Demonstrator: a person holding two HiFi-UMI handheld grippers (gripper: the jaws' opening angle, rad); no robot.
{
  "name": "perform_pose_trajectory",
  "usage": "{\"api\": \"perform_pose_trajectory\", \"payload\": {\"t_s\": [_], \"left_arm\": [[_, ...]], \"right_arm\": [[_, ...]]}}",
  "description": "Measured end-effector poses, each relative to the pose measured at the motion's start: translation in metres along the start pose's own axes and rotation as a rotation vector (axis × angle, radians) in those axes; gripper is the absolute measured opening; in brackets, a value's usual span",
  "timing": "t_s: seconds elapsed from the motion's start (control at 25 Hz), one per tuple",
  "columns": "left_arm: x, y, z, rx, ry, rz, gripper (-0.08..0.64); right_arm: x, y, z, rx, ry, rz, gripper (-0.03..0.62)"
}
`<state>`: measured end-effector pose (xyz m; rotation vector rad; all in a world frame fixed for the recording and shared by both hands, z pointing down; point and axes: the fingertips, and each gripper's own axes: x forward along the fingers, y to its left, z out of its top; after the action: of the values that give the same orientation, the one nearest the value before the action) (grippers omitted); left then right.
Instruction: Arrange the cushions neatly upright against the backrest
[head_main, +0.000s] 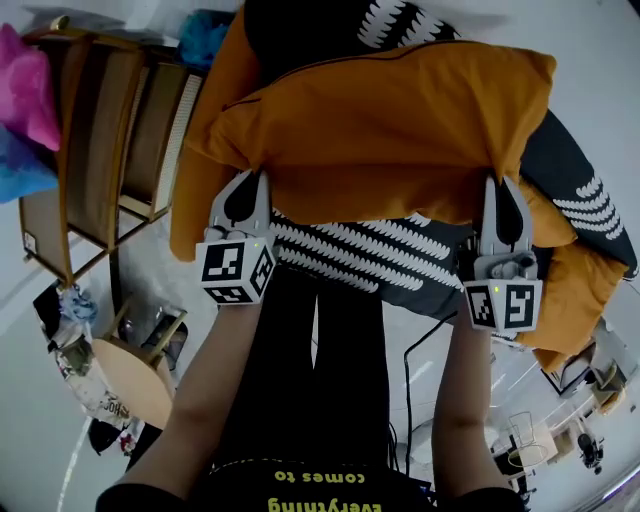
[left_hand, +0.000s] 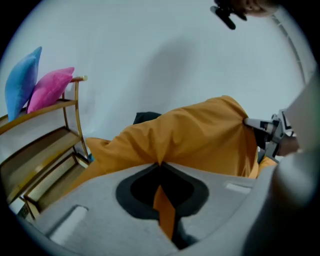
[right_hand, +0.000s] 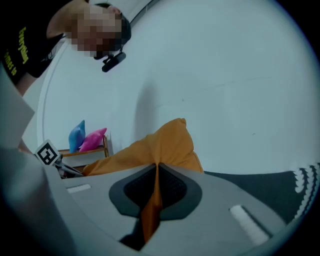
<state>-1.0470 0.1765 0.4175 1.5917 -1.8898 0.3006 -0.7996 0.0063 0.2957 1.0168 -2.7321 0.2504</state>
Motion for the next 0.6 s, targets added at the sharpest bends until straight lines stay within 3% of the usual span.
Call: {"api": "perform_pose_trajectory", "payload": {"t_s": [0.16,0.32,0.44,0.56,0.6], "left_arm": [[-0.001,-0.012,0.07,0.131,-0.114,-0.058,0.006],[0.023,-0.015,0.12,0.303,-0.207,-0.061,0.011],[0.061,-0.006,0.104,0.343,-0.165,-0.046,0.012],[0.101,-0.001,0.054,0.328,-0.028,-0.105,0.03],[0.109,-0.002,0.045,0.336,-0.013,-0.125,0.038]], "right_arm": [[-0.039,-0.009,0.007,0.142,-0.071,-0.091,0.02],[-0.035,-0.022,-0.023,0.225,-0.066,-0.172,0.022],[-0.016,-0.03,-0.078,0.248,0.051,-0.196,0.025],[-0.003,-0.046,-0.159,0.331,0.277,-0.251,0.026],[0.001,-0.051,-0.175,0.349,0.31,-0.265,0.028]]}}
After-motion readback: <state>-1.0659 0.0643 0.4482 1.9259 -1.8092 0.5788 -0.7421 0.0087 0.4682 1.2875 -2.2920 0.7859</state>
